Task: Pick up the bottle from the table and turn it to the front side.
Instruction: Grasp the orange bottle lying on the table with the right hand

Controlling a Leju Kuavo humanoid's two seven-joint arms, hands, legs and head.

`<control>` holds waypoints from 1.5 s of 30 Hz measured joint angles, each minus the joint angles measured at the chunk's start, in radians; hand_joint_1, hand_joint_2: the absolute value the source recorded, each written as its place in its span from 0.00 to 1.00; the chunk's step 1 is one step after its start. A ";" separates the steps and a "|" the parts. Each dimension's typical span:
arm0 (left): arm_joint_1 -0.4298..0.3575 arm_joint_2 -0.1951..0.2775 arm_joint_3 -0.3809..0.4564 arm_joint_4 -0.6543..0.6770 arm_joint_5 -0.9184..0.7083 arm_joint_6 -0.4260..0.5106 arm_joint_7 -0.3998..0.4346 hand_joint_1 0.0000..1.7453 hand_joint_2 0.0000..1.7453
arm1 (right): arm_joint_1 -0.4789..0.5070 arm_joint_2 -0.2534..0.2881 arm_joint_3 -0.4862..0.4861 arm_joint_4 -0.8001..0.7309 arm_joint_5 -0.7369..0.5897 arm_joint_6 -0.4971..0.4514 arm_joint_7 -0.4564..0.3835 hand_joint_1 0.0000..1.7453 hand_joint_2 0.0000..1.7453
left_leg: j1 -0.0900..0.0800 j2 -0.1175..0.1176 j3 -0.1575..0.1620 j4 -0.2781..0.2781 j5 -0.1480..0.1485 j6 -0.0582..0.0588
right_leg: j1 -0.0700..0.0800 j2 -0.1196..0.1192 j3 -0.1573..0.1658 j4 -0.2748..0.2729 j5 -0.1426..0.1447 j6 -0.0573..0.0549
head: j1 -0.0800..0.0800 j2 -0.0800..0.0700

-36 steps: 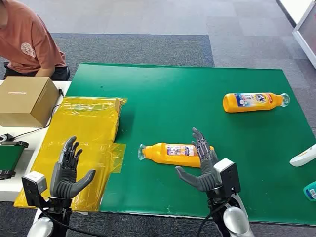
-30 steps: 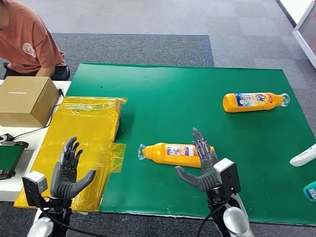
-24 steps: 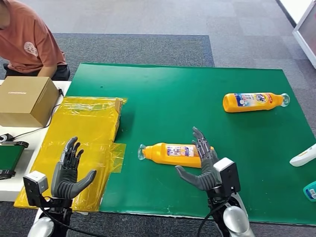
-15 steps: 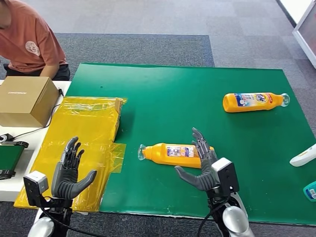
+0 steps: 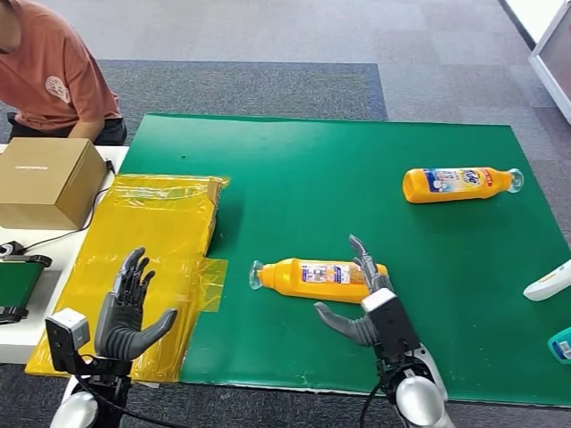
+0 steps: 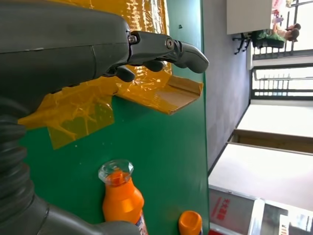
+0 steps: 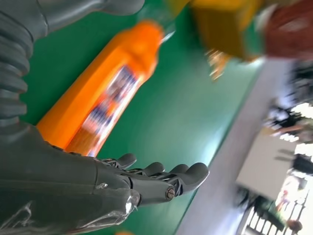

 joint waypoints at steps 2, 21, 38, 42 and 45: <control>0.001 -0.003 0.000 -0.006 -0.011 -0.012 0.010 0.00 1.00 | -0.012 -0.004 0.009 0.009 0.246 -0.049 0.098 0.00 1.00 | 0.000 0.000 0.000 0.000 0.000 0.000 | 0.000 0.000 0.000 0.000 0.000 0.000 | 0.000 0.000; -0.068 -0.040 -0.010 -0.024 0.007 -0.146 0.046 0.00 1.00 | -0.315 0.013 0.126 0.594 1.023 -0.100 0.321 0.00 1.00 | 0.000 0.001 0.001 0.000 0.002 0.000 | 0.000 0.000 0.000 0.000 0.001 0.000 | 0.000 0.000; -0.081 -0.038 -0.048 -0.026 0.026 -0.199 0.032 0.00 1.00 | -0.483 0.049 0.170 0.763 0.804 0.091 0.157 1.00 1.00 | 0.000 0.001 0.006 0.000 0.004 0.000 | 0.000 0.001 0.004 0.000 0.004 0.000 | 0.000 0.000; -0.078 -0.037 -0.047 -0.029 0.030 -0.198 0.021 0.00 1.00 | -0.461 0.047 0.136 0.687 0.476 0.198 0.043 1.00 1.00 | 0.000 0.001 0.006 0.000 0.004 0.000 | 0.000 0.001 0.004 0.000 0.004 0.000 | 0.000 0.000; -0.074 -0.034 -0.046 -0.030 0.033 -0.191 0.008 0.00 1.00 | -0.413 0.047 0.084 0.609 0.205 0.295 -0.025 1.00 1.00 | 0.000 0.001 0.005 0.000 0.004 0.000 | 0.000 0.000 0.004 0.000 0.004 0.000 | 0.000 0.000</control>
